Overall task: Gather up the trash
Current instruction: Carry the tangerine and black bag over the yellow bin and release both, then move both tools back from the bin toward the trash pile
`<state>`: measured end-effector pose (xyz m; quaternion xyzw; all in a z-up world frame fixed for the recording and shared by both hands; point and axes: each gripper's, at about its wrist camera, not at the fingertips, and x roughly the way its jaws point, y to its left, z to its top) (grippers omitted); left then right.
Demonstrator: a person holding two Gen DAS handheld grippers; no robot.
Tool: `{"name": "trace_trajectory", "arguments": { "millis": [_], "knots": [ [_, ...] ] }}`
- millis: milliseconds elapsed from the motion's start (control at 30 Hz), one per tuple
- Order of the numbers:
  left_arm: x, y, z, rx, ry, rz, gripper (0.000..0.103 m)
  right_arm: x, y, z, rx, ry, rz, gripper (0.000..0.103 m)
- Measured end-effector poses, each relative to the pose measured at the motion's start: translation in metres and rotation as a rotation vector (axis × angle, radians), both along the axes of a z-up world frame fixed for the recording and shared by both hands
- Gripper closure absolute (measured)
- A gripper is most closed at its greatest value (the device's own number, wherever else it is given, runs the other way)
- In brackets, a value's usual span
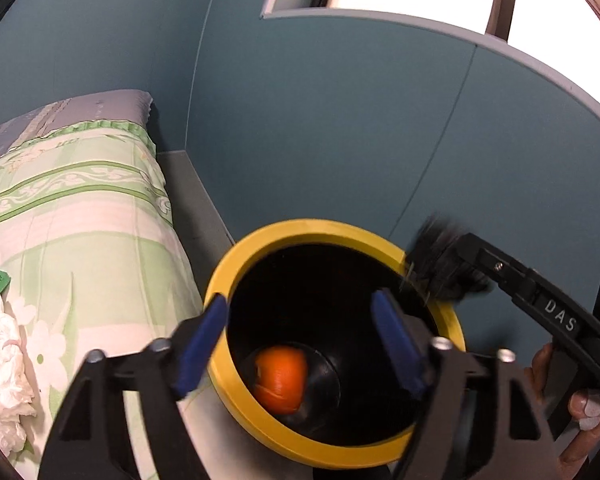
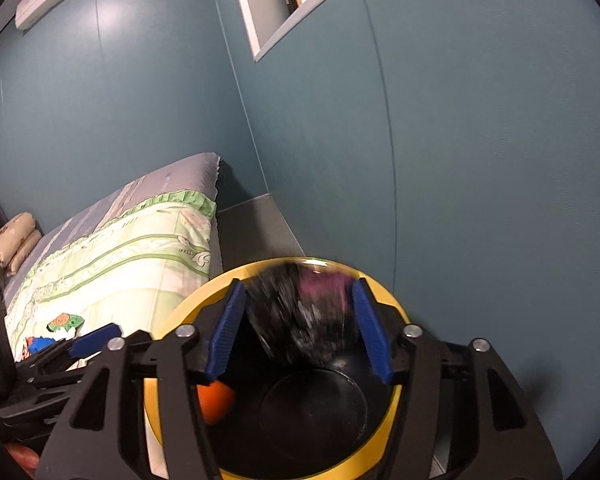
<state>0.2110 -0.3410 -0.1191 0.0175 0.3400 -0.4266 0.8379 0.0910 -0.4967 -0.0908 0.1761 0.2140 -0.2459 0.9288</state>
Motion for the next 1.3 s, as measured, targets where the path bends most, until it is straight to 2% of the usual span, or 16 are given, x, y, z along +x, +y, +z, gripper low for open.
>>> {"name": "trace_trajectory", "arguments": {
  "millis": [300,600,700,867,1300],
  "knots": [
    [0.020,0.031,0.012,-0.029,-0.009,0.082,0.027,-0.006,0.001,0.007,0.000,-0.036,-0.023,0.044],
    [0.041,0.094,0.039,-0.058,-0.079,0.214,0.023,-0.010,0.031,0.027,-0.045,-0.085,0.042,0.043],
    [0.030,0.122,0.053,-0.065,-0.094,0.256,0.021,-0.006,0.048,0.033,-0.069,-0.095,0.086,0.039],
    [0.035,0.165,0.064,-0.051,-0.140,0.337,0.014,0.006,0.082,0.040,-0.117,-0.091,0.178,0.037],
    [0.045,0.267,0.069,-0.013,-0.178,0.525,0.011,0.030,0.163,0.047,-0.194,-0.073,0.406,0.029]
  ]
}}
